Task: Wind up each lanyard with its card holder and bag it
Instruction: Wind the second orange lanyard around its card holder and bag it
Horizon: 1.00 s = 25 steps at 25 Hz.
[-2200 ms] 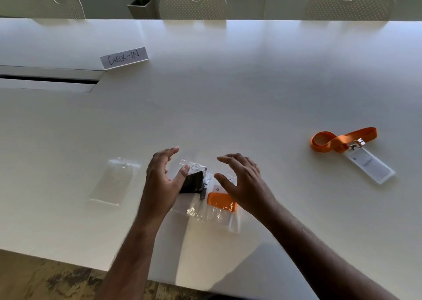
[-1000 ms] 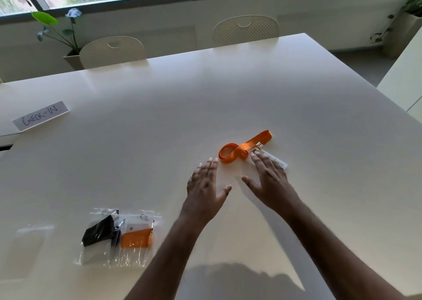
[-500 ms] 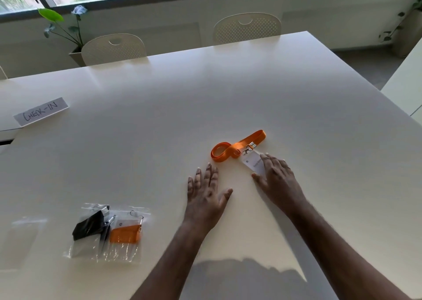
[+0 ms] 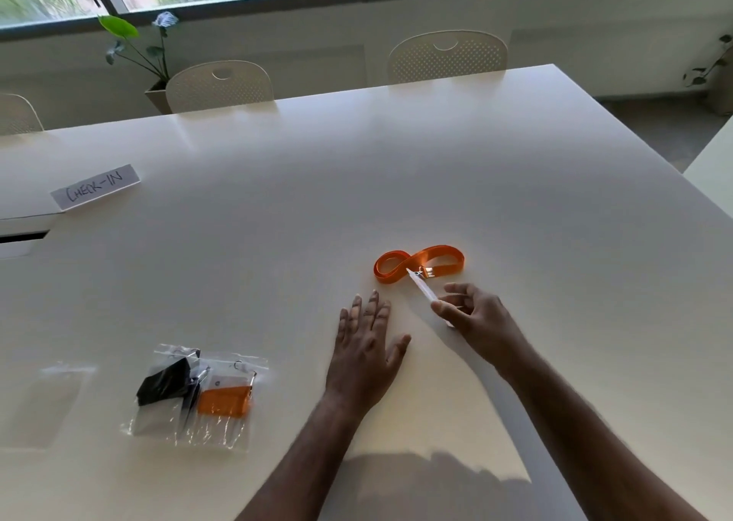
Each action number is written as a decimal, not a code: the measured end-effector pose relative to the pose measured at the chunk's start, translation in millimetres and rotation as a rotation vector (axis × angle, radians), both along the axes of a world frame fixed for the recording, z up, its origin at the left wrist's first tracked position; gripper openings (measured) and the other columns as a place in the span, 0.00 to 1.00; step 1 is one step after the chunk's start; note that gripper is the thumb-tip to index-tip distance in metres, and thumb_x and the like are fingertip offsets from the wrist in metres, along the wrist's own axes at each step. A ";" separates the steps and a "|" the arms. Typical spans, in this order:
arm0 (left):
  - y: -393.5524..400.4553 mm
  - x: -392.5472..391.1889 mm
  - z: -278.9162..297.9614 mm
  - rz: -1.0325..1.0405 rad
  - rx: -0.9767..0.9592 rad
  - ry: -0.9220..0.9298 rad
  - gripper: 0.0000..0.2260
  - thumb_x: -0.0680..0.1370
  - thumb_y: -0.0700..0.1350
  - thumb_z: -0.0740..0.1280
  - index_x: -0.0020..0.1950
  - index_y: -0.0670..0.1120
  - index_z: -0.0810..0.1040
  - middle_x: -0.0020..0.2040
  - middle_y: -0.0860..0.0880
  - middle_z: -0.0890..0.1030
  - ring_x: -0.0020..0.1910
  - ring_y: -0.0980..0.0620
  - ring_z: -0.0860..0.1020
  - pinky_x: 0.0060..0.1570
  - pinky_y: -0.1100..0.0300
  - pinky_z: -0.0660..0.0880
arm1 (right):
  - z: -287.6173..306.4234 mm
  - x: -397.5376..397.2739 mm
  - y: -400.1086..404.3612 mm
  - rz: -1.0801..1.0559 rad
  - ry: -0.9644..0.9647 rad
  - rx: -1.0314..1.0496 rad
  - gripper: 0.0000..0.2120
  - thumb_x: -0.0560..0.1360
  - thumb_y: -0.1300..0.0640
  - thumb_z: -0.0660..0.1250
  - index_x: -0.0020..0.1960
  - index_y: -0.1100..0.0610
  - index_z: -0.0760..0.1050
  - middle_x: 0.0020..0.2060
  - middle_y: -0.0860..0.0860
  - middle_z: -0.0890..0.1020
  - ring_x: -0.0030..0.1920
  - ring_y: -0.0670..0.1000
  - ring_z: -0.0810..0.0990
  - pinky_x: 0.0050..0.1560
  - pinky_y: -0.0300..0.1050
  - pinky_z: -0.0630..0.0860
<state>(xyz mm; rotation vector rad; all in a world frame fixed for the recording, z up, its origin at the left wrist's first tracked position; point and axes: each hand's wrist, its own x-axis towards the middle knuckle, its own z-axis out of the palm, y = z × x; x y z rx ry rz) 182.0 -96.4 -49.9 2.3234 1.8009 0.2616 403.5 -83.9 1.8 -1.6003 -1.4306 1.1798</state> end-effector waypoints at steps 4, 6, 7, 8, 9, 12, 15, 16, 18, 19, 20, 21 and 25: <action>-1.5 -1.6 -0.7 -0.040 0.053 -0.098 0.37 0.83 0.68 0.52 0.86 0.48 0.53 0.86 0.48 0.52 0.85 0.47 0.48 0.83 0.48 0.42 | -4.4 -23.4 -8.0 0.028 0.402 -0.213 0.42 0.70 0.34 0.75 0.75 0.57 0.70 0.60 0.57 0.84 0.56 0.54 0.87 0.54 0.44 0.84; -5.1 -2.6 -0.2 -0.108 0.144 -0.200 0.39 0.81 0.68 0.60 0.84 0.43 0.60 0.84 0.45 0.61 0.84 0.47 0.58 0.83 0.45 0.53 | -10.0 -35.5 -9.9 0.052 0.545 -0.247 0.42 0.71 0.37 0.77 0.76 0.55 0.68 0.63 0.58 0.82 0.60 0.55 0.87 0.59 0.47 0.84; -6.9 -3.2 -0.2 -0.136 0.194 -0.240 0.39 0.80 0.66 0.63 0.82 0.41 0.63 0.82 0.43 0.66 0.82 0.46 0.63 0.82 0.45 0.58 | -12.4 -41.7 -10.6 0.058 0.626 -0.263 0.41 0.71 0.40 0.77 0.77 0.55 0.66 0.65 0.58 0.81 0.62 0.56 0.86 0.62 0.49 0.83; -8.1 -3.4 0.4 -0.147 0.231 -0.265 0.38 0.80 0.65 0.66 0.81 0.40 0.65 0.81 0.43 0.69 0.81 0.46 0.66 0.80 0.46 0.62 | -14.0 -47.5 -11.2 0.061 0.692 -0.276 0.41 0.71 0.42 0.78 0.77 0.55 0.65 0.66 0.58 0.81 0.64 0.57 0.84 0.64 0.51 0.82; -8.7 -3.7 1.6 -0.146 0.242 -0.283 0.37 0.80 0.63 0.66 0.81 0.40 0.66 0.80 0.43 0.70 0.80 0.46 0.67 0.80 0.46 0.64 | -15.7 -52.8 -11.7 0.059 0.735 -0.280 0.42 0.71 0.44 0.79 0.78 0.54 0.64 0.67 0.57 0.81 0.66 0.57 0.84 0.66 0.53 0.81; -8.4 -3.8 6.1 -0.102 0.207 -0.358 0.27 0.85 0.56 0.60 0.80 0.44 0.68 0.80 0.46 0.71 0.81 0.50 0.65 0.79 0.49 0.66 | -19.6 -62.4 -13.4 0.023 0.769 -0.243 0.38 0.74 0.51 0.78 0.77 0.51 0.62 0.61 0.53 0.87 0.65 0.54 0.85 0.64 0.49 0.82; -4.6 -9.9 7.4 -0.038 0.165 -0.526 0.17 0.87 0.48 0.60 0.74 0.46 0.75 0.72 0.47 0.77 0.74 0.51 0.73 0.71 0.61 0.71 | -18.2 -65.7 -14.5 0.006 0.753 -0.194 0.35 0.75 0.51 0.76 0.76 0.49 0.61 0.58 0.53 0.88 0.63 0.54 0.86 0.60 0.45 0.84; -3.7 -13.2 8.0 0.002 0.125 -0.631 0.14 0.87 0.49 0.61 0.70 0.47 0.77 0.66 0.48 0.79 0.67 0.51 0.77 0.64 0.64 0.75 | -17.7 -66.2 -14.8 0.005 0.732 -0.177 0.32 0.76 0.50 0.75 0.74 0.52 0.64 0.58 0.54 0.88 0.62 0.54 0.86 0.59 0.45 0.84; -3.1 -20.7 11.9 0.132 -0.003 -0.863 0.11 0.86 0.53 0.63 0.65 0.51 0.78 0.55 0.52 0.82 0.54 0.53 0.82 0.48 0.66 0.80 | -16.2 -66.6 -15.2 -0.005 0.636 -0.148 0.29 0.77 0.48 0.72 0.72 0.57 0.69 0.58 0.56 0.87 0.59 0.54 0.87 0.56 0.46 0.85; -3.1 -24.3 13.8 0.195 -0.065 -0.960 0.10 0.85 0.54 0.64 0.64 0.53 0.77 0.53 0.55 0.83 0.53 0.55 0.83 0.46 0.65 0.81 | -16.0 -65.6 -14.3 -0.012 0.568 -0.128 0.27 0.78 0.47 0.71 0.71 0.58 0.71 0.58 0.56 0.86 0.57 0.54 0.88 0.55 0.47 0.86; -2.8 -27.4 14.6 0.242 -0.105 -1.040 0.10 0.84 0.55 0.65 0.64 0.55 0.77 0.53 0.57 0.83 0.54 0.57 0.83 0.45 0.64 0.82 | -15.7 -64.2 -12.7 -0.017 0.493 -0.099 0.22 0.79 0.49 0.71 0.69 0.58 0.72 0.57 0.57 0.86 0.55 0.53 0.88 0.52 0.46 0.86; -2.5 -29.8 15.1 0.273 -0.128 -1.101 0.10 0.83 0.55 0.66 0.64 0.56 0.76 0.53 0.58 0.84 0.55 0.58 0.83 0.45 0.63 0.83 | -15.3 -62.7 -10.5 -0.022 0.412 -0.062 0.17 0.81 0.51 0.70 0.66 0.58 0.73 0.57 0.58 0.86 0.52 0.53 0.88 0.49 0.46 0.86; 0.2 -33.4 20.8 0.317 -0.198 -1.242 0.16 0.79 0.59 0.71 0.63 0.56 0.77 0.54 0.59 0.85 0.56 0.56 0.84 0.47 0.60 0.84 | -12.5 -51.6 -1.5 -0.057 -0.003 0.177 0.12 0.81 0.53 0.72 0.61 0.54 0.73 0.49 0.51 0.84 0.43 0.48 0.85 0.41 0.37 0.81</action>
